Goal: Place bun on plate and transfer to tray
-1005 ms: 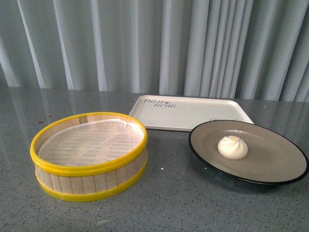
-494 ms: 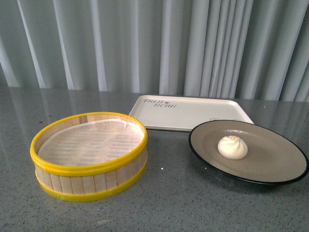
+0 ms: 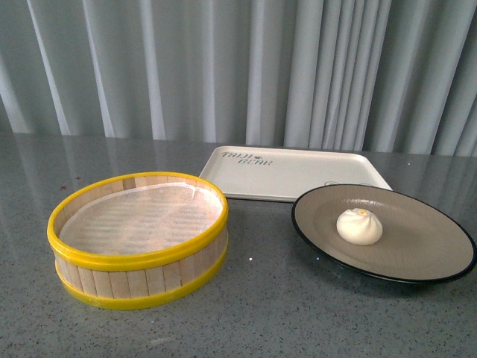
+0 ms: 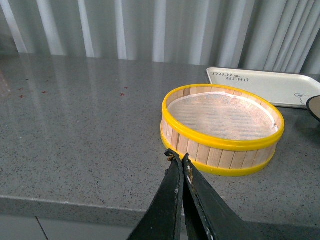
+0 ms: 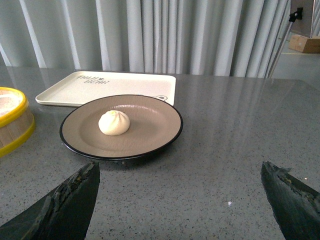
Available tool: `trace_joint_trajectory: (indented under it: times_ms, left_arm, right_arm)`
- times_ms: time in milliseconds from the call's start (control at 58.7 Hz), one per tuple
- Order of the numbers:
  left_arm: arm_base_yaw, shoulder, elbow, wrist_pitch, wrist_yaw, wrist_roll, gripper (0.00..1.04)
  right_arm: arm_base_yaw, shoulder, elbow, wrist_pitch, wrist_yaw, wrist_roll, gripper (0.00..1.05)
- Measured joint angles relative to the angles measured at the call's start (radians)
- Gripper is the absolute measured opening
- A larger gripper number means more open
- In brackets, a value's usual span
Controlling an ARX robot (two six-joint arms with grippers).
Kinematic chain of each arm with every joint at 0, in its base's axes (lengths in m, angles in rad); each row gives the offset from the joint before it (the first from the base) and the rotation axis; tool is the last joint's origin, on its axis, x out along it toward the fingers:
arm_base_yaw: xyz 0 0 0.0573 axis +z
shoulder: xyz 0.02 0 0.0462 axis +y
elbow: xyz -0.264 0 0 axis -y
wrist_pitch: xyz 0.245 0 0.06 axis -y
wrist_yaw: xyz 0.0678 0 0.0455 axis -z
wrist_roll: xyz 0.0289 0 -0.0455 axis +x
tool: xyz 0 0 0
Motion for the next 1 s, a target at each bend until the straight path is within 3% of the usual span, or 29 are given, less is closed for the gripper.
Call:
trace_joint_trajectory:
  times_ms: [85,579,869,937,1005]
  left_arm:
    - [0.000,0.000,0.000,0.000,0.000,0.000,0.12]
    - [0.000,0.000,0.000,0.000,0.000,0.001,1.00]
    - [0.000,0.000,0.000,0.000,0.000,0.001,0.98]
    - [0.000,0.000,0.000,0.000,0.000,0.001,0.98]
    - [0.000,-0.001,0.000,0.000,0.000,0.001,0.98]
  right_arm:
    - [0.000,0.000,0.000,0.000,0.000,0.000,0.96]
    - [0.000,0.000,0.000,0.000,0.000,0.000,0.96]
    - [0.000,0.000,0.000,0.000,0.000,0.000,0.96]
    - [0.010,0.063,0.029,-0.060,0.105,-0.010,0.96]
    - [-0.039,0.233,0.058,0.014,0.089,-0.088,0.96]
